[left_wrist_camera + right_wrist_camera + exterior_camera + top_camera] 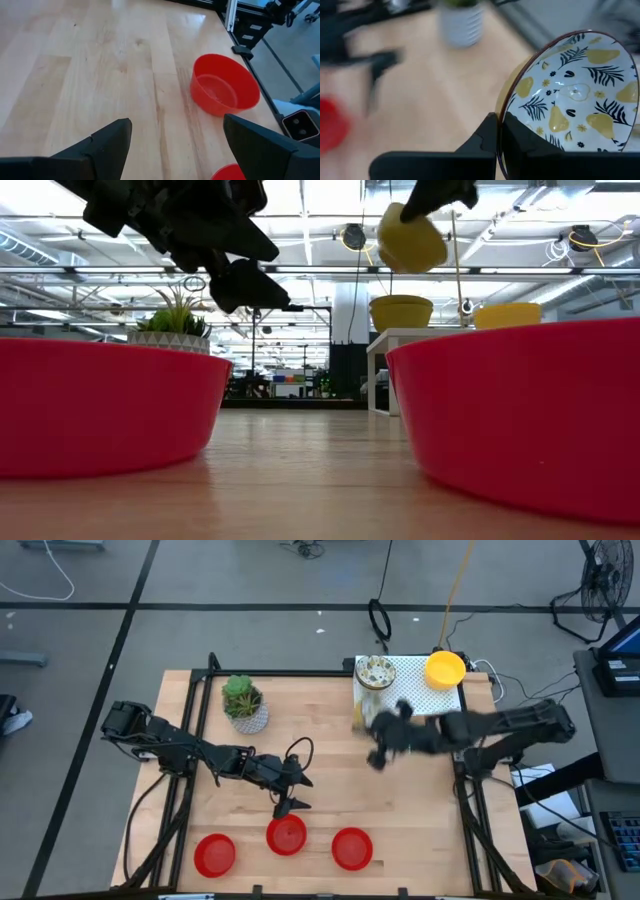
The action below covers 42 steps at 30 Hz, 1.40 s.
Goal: Pick & Place Mini bowls
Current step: Stack the white patterned bowl on the white patterned bowls on the shelf
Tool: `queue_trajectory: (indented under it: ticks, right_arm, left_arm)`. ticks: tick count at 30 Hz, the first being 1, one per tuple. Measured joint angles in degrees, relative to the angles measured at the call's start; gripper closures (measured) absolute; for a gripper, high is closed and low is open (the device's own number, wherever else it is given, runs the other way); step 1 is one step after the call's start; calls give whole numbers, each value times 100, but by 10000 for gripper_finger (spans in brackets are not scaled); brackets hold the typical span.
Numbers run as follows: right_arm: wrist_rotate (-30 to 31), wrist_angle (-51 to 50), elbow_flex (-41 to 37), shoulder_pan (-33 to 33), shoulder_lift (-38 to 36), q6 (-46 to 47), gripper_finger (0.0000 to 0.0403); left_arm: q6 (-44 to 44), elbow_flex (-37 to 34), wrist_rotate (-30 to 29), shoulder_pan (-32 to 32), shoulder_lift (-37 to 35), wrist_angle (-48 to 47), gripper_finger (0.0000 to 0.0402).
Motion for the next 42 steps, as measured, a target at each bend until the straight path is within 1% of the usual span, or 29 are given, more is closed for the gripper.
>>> queue_trajectory:
  ticks: [3, 5, 8, 10, 13, 18, 23, 28, 32, 38, 42]
  right_arm:
    - [-3, 313, 9, -867, -76, -521, 403]
    - [-61, 412, 9, -1425, -32, -816, 403]
    - [-666, 640, 9, -2165, 99, -994, 403]
    - [-1003, 658, 7, -2537, 202, -1079, 403]
    - [-1135, 807, 7, -2864, 384, -1320, 403]
    - [-1445, 975, 7, -3063, 598, -1764, 403]
    - [-1370, 984, 0, -3133, 604, -2154, 402]
    - [-1361, 887, 0, -3150, 604, -2197, 401]
    - [-1374, 600, 0, -3142, 606, -2251, 401]
    - [-1365, 666, 0, -3144, 604, -2247, 399]
    - [-1363, 683, 0, -3144, 604, -2282, 380]
  left_arm:
    - [179, 0, -13, 0, 0, 46, 82]
    - [313, 0, -122, 2, 0, 122, 82]
    - [470, 2, -319, 17, 0, 199, 82]
    - [507, 2, -399, 47, 0, 195, 82]
    - [511, 2, -397, 151, 0, 197, 82]
    - [506, 2, -398, 353, 0, 186, 82]
    - [487, 2, -398, 523, 0, 160, 82]
    - [443, 2, -393, 619, 0, 33, 82]
    - [443, 2, -391, 645, 0, 4, 82]
    - [438, 2, -387, 645, 0, -3, 82]
    - [425, 2, -380, 645, 0, -7, 82]
